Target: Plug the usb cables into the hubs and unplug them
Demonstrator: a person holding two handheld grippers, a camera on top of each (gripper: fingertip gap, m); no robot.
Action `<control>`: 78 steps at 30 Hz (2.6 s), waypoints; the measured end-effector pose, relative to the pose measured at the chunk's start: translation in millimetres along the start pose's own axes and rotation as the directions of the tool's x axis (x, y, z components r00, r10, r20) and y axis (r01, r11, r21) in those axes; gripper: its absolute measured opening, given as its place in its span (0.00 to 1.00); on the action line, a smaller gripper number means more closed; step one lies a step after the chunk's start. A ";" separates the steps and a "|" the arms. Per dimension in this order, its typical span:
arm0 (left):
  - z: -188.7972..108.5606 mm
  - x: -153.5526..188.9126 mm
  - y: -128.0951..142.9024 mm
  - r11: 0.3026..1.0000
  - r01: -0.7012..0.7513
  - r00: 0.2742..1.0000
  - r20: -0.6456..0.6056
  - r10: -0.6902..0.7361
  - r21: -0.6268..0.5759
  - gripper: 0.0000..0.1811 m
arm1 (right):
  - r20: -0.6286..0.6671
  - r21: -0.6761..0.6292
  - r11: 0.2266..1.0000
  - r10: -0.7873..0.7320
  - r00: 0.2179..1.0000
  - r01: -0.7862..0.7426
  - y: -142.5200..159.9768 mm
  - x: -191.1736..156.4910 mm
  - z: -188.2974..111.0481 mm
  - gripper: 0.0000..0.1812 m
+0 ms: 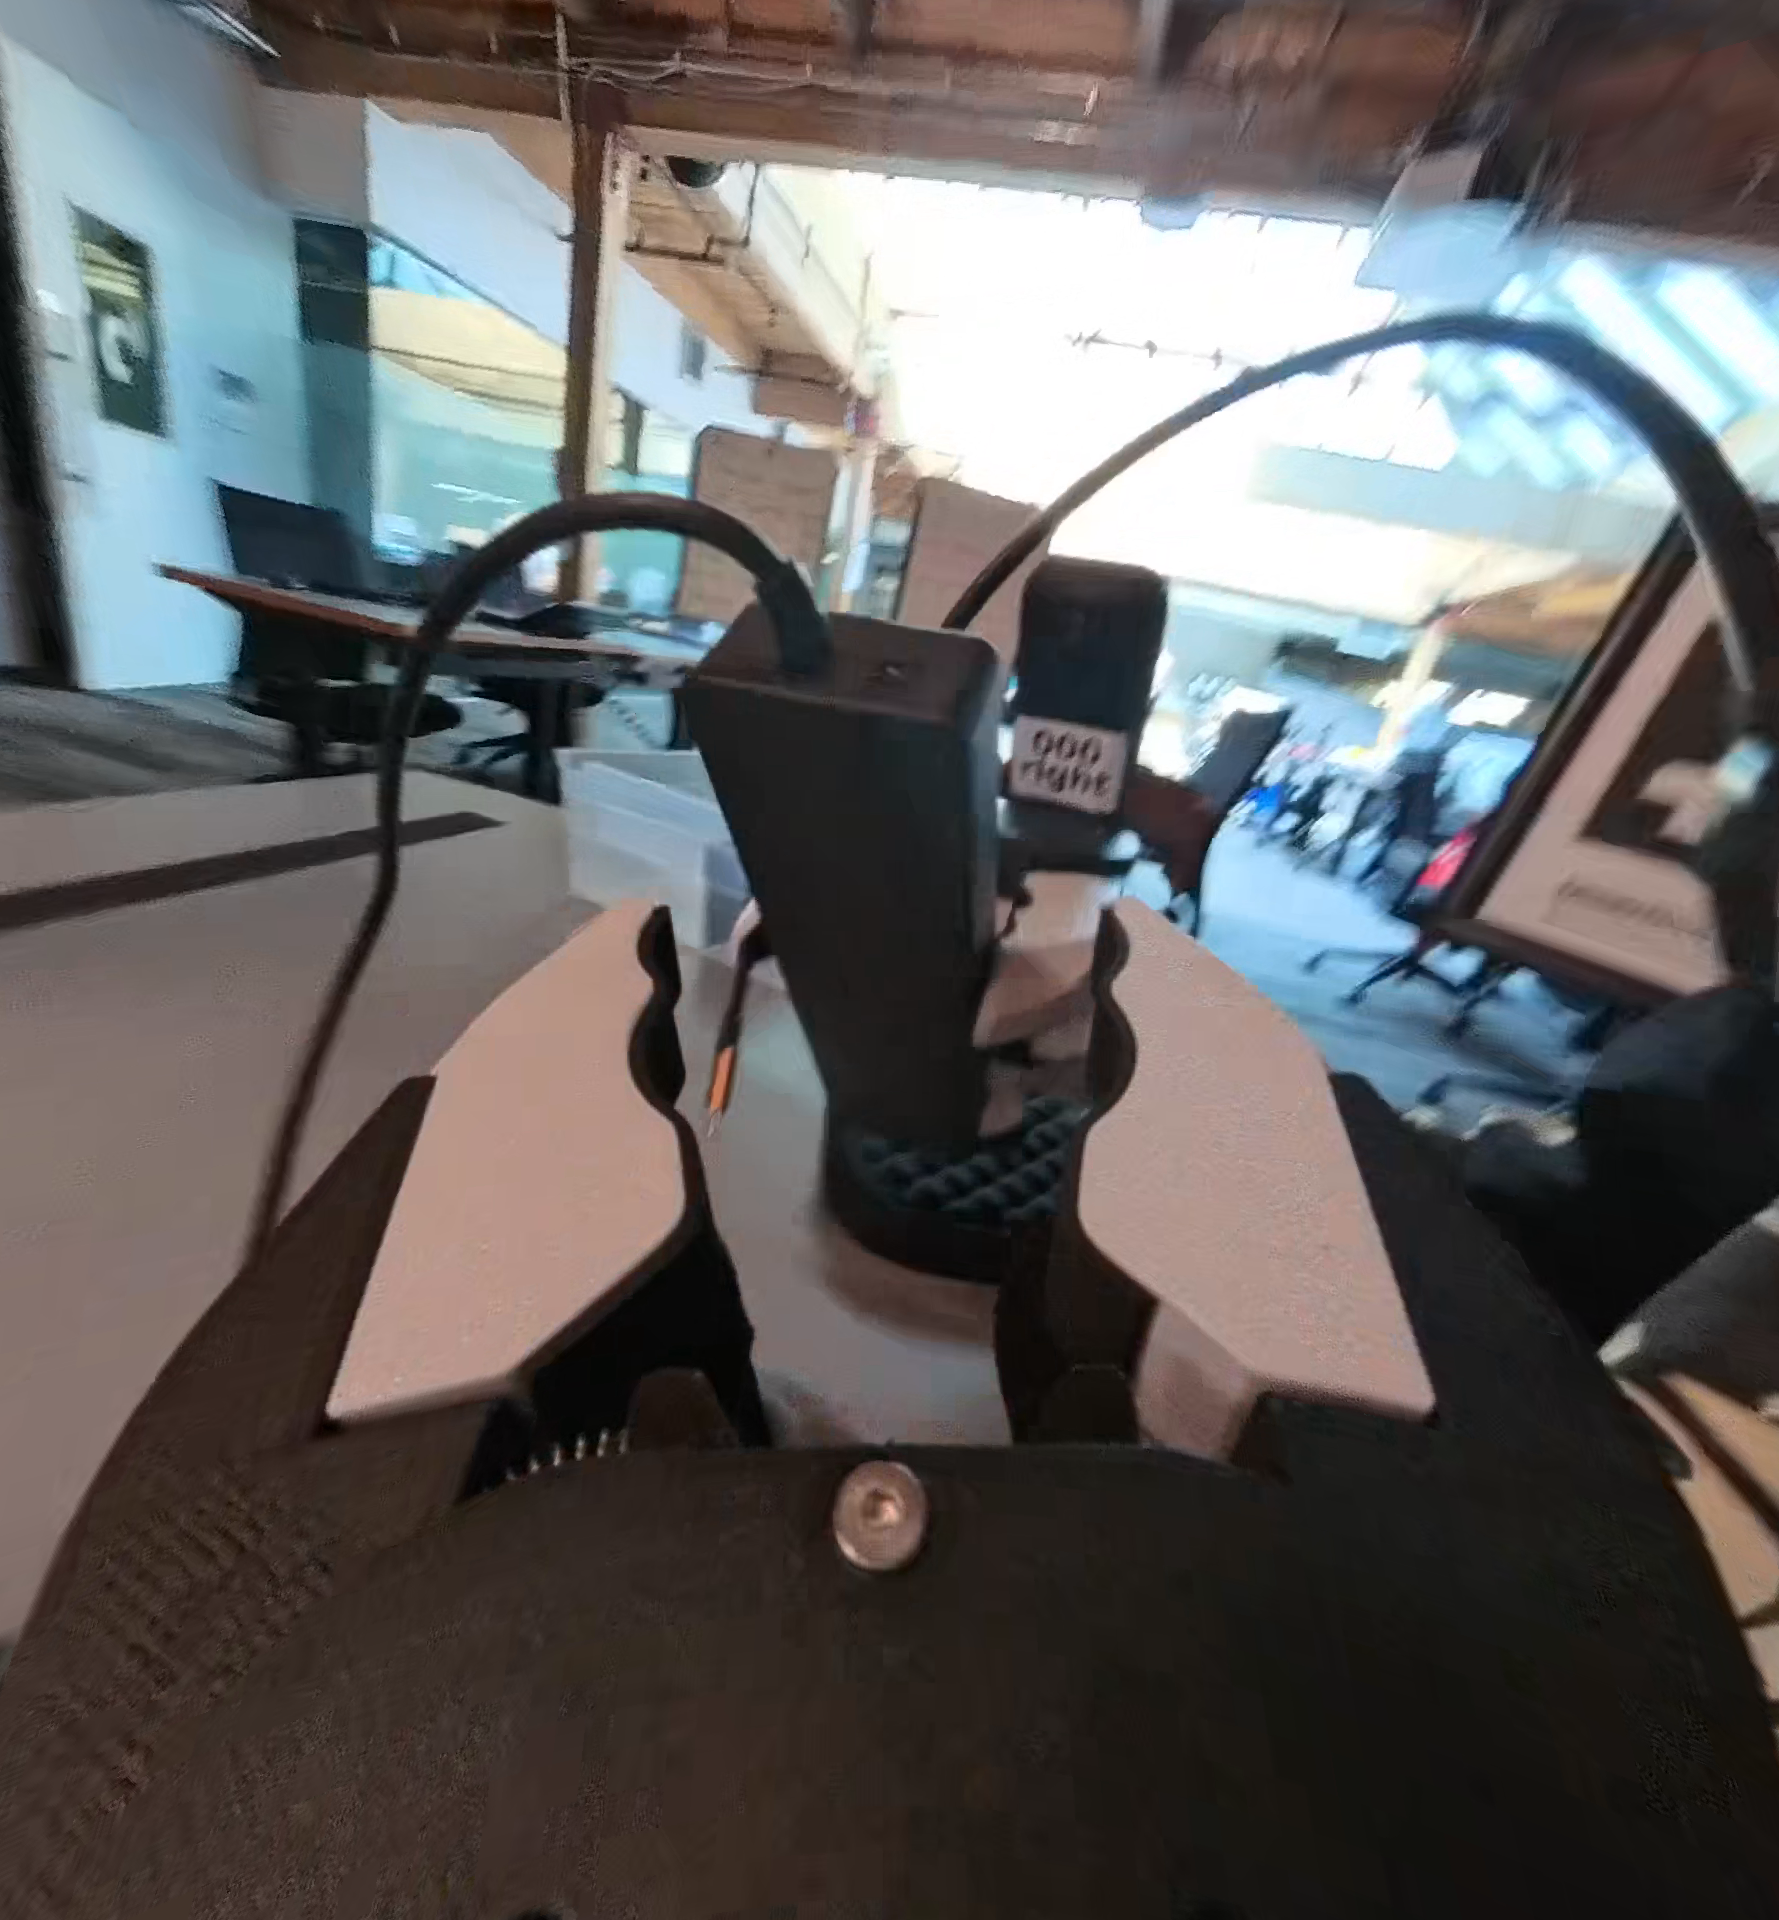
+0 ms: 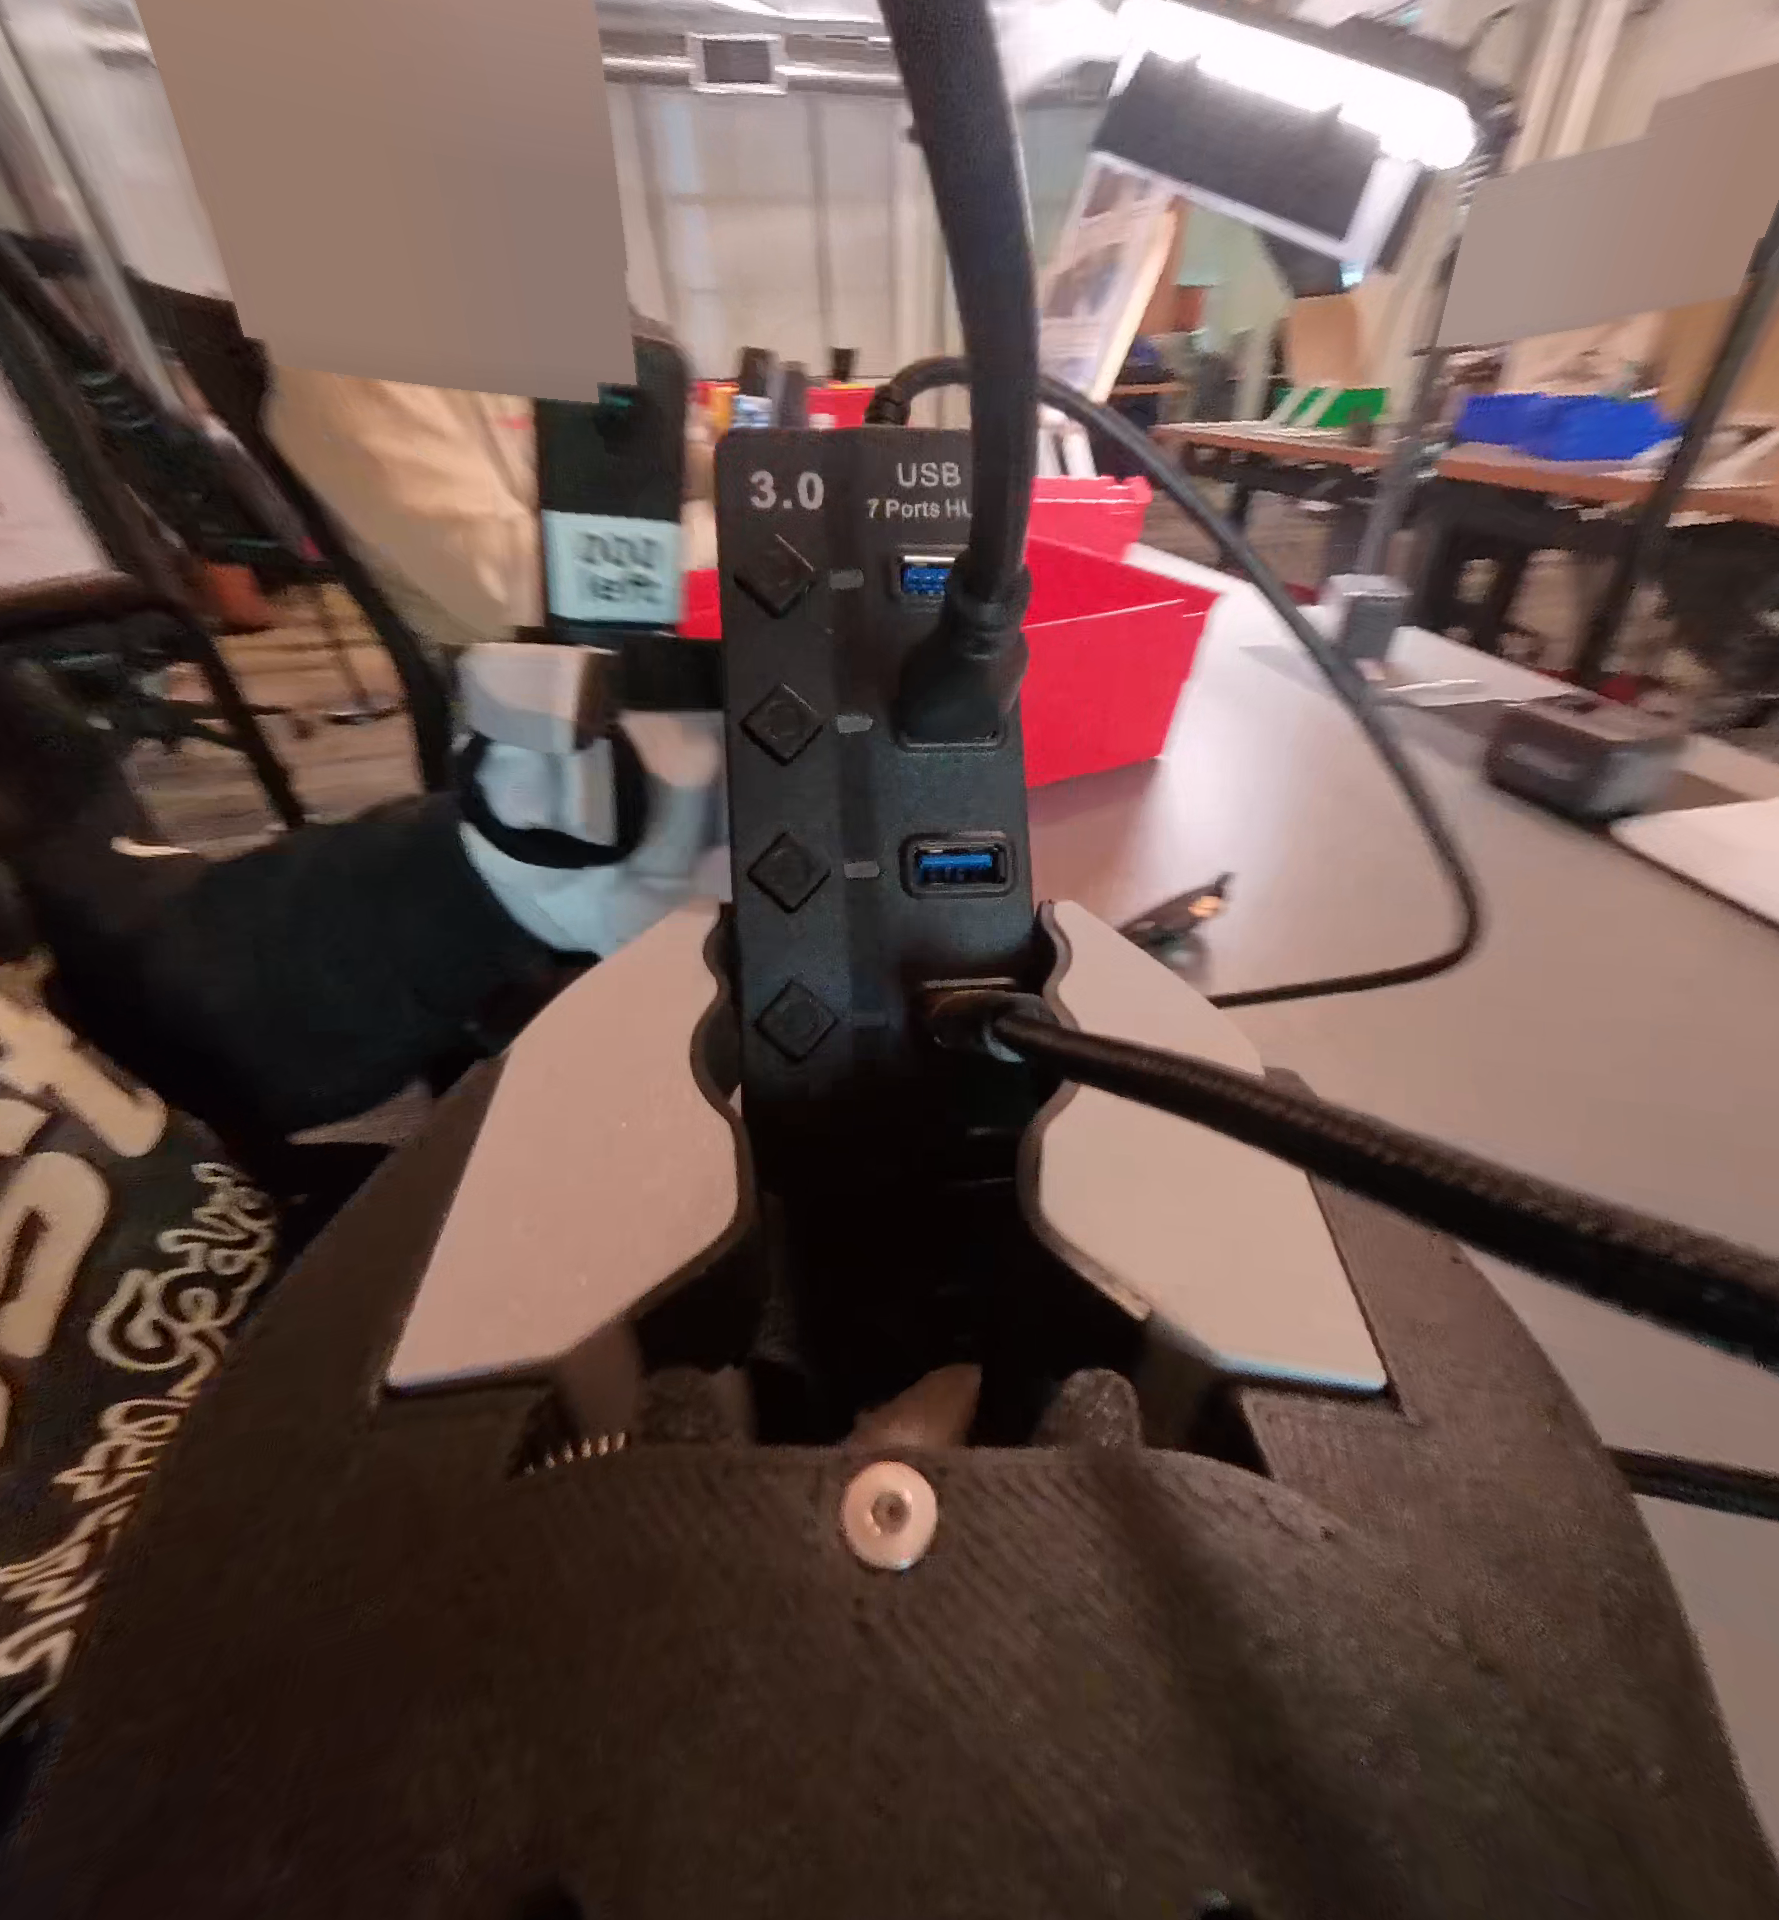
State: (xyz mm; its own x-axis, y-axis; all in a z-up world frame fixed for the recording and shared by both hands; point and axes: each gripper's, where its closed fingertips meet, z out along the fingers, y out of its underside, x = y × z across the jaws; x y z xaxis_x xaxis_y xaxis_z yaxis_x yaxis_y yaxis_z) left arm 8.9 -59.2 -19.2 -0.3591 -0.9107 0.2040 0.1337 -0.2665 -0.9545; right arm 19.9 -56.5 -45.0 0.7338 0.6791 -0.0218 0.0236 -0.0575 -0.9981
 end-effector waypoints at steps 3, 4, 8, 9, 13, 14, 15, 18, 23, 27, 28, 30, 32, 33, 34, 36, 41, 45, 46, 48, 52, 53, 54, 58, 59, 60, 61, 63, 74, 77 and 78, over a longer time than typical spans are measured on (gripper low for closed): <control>2.6 9.9 -3.7 0.993 0.077 0.994 -0.082 -0.070 0.089 0.38 | 0.106 -0.034 0.999 0.031 0.994 -0.027 10.7 -22.0 20.3 0.30; 1.4 11.4 -3.7 0.994 0.065 0.995 -0.082 -0.058 0.093 0.34 | 0.128 -0.050 0.998 0.031 0.991 -0.025 14.5 -27.6 25.6 0.30; -7.1 16.6 2.7 0.998 -0.043 0.997 -0.069 0.045 0.042 0.32 | 0.181 -0.106 0.994 0.042 0.983 -0.023 25.7 -38.1 32.1 0.30; -8.9 17.6 2.4 0.996 -0.072 0.996 -0.057 0.074 0.043 0.32 | 0.194 -0.139 0.989 0.075 0.978 -0.048 29.3 -38.1 28.4 0.31; -22.2 10.8 11.7 0.983 -0.176 0.984 0.005 0.176 -0.060 0.32 | 0.178 -0.278 0.953 0.177 0.968 -0.123 38.4 -22.7 -9.0 0.26; -25.4 9.9 15.3 0.981 -0.179 0.984 0.007 0.180 -0.079 0.32 | 0.179 -0.282 0.952 0.171 0.969 -0.116 36.1 -20.9 -19.0 0.21; -28.0 10.5 17.1 0.981 -0.175 0.984 0.002 0.175 -0.078 0.32 | 0.171 -0.272 0.958 0.140 0.975 -0.090 32.8 -18.7 -26.4 0.19; -32.4 10.9 21.9 0.980 -0.173 0.985 0.003 0.175 -0.096 0.32 | 0.133 -0.304 0.952 0.013 0.991 0.028 32.0 -14.5 -41.6 0.19; -34.3 11.4 24.6 0.985 -0.131 0.991 -0.017 0.130 -0.116 0.32 | -0.165 -0.134 0.989 -0.087 0.982 0.065 -23.4 15.2 -60.1 0.15; -29.0 21.3 32.2 0.977 -0.143 0.988 -0.073 0.133 -0.157 0.31 | -0.091 0.120 0.990 -0.066 0.994 0.077 -82.2 -26.9 -57.7 0.12; -27.6 24.4 33.1 0.972 -0.164 0.985 -0.085 0.152 -0.167 0.31 | -0.092 0.083 0.992 -0.082 0.992 0.090 -80.2 -33.1 -50.9 0.13; -24.6 29.5 34.6 0.959 -0.202 0.978 -0.097 0.186 -0.197 0.31 | -0.067 -0.041 0.991 -0.127 0.990 0.125 -63.5 -43.6 -35.0 0.15; -21.8 32.8 36.8 0.941 -0.228 0.973 -0.099 0.209 -0.249 0.31 | -0.017 -0.152 0.983 -0.104 0.994 0.100 -43.4 -51.2 -21.6 0.15; -21.4 34.7 37.5 0.930 -0.241 0.970 -0.107 0.219 -0.277 0.31 | 0.018 -0.196 0.977 -0.078 0.997 0.080 -34.4 -55.1 -17.1 0.16; -21.6 35.8 37.6 0.921 -0.244 0.969 -0.115 0.219 -0.302 0.31 | 0.039 -0.235 0.969 -0.065 0.997 0.073 -26.4 -56.7 -14.8 0.16; -22.4 36.4 38.4 0.906 -0.235 0.971 -0.130 0.201 -0.351 0.31 | 0.020 -0.314 0.947 -0.070 0.997 0.073 -10.9 -49.9 -14.2 0.16; -19.6 34.4 39.8 0.896 -0.204 0.976 -0.152 0.156 -0.395 0.31 | 0.024 -0.375 0.923 -0.079 0.997 0.083 2.2 -49.4 -9.3 0.14; -16.1 38.3 41.4 0.894 -0.200 0.974 -0.183 0.135 -0.402 0.31 | 0.009 -0.409 0.909 -0.086 0.996 0.082 11.8 -45.3 -3.8 0.14; -15.1 39.4 41.7 0.896 -0.194 0.973 -0.191 0.126 -0.399 0.31 | 0.022 -0.409 0.909 -0.079 0.997 0.082 13.2 -47.1 -1.8 0.13; -13.9 40.8 41.9 0.906 -0.193 0.971 -0.209 0.120 -0.377 0.31 | 0.057 -0.414 0.903 -0.097 0.994 0.112 15.1 -52.2 0.1 0.10; -15.1 41.8 43.6 0.931 -0.170 0.967 -0.236 0.094 -0.325 0.32 | 0.058 -0.434 0.885 -0.158 0.986 0.168 17.4 -53.6 3.4 0.09; -15.9 40.8 46.6 0.930 -0.166 0.967 -0.240 0.088 -0.327 0.32 | 0.060 -0.431 0.885 -0.168 0.984 0.177 17.5 -53.3 4.5 0.09; -16.5 40.5 46.8 0.934 -0.170 0.965 -0.244 0.094 -0.313 0.32 | 0.065 -0.425 0.887 -0.167 0.984 0.179 17.3 -53.4 5.1 0.09; -19.0 42.4 47.3 0.923 -0.220 0.955 -0.261 0.139 -0.314 0.32 | 0.102 -0.414 0.893 -0.147 0.984 0.176 17.0 -55.7 4.9 0.10; -19.7 41.9 47.2 0.921 -0.225 0.955 -0.260 0.144 -0.317 0.32 | 0.110 -0.424 0.887 -0.148 0.983 0.181 18.2 -55.5 2.4 0.10; -23.2 33.0 44.5 0.921 -0.224 0.964 -0.213 0.161 -0.319 0.32 | 0.107 -0.472 0.861 -0.159 0.981 0.191 24.6 -51.4 -5.0 0.09; -31.2 17.8 38.4 0.926 -0.223 0.972 -0.140 0.188 -0.306 0.32 | 0.085 -0.537 0.819 -0.186 0.979 0.203 33.7 -42.9 -17.2 0.09; -47.8 7.1 26.9 0.937 -0.214 0.976 -0.099 0.194 -0.276 0.32 | 0.071 -0.531 0.827 -0.173 0.982 0.185 31.2 -36.5 -35.9 0.09; -42.1 20.1 32.4 0.960 -0.157 0.980 -0.155 0.123 -0.231 0.32 | -0.726 0.192 0.945 -0.046 0.686 0.266 -129.9 41.5 -218.8 0.09; -42.4 21.2 32.2 0.962 -0.156 0.979 -0.165 0.120 -0.224 0.32 | -0.923 0.225 0.863 0.041 0.382 0.452 -146.4 40.5 -314.6 0.09; -42.1 21.5 32.2 0.963 -0.155 0.979 -0.168 0.119 -0.222 0.32 | -0.960 0.204 0.841 0.070 0.272 0.502 -147.1 36.6 -343.3 0.09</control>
State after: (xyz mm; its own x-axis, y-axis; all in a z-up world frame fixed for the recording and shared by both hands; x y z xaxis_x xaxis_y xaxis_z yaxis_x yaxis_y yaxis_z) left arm -33.4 -74.1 -54.8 -0.4904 -0.8701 0.0495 -0.0205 -0.0453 -0.9988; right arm 276.3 -274.4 120.9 0.8527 -0.5220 -0.0203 0.2499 0.4417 -0.8617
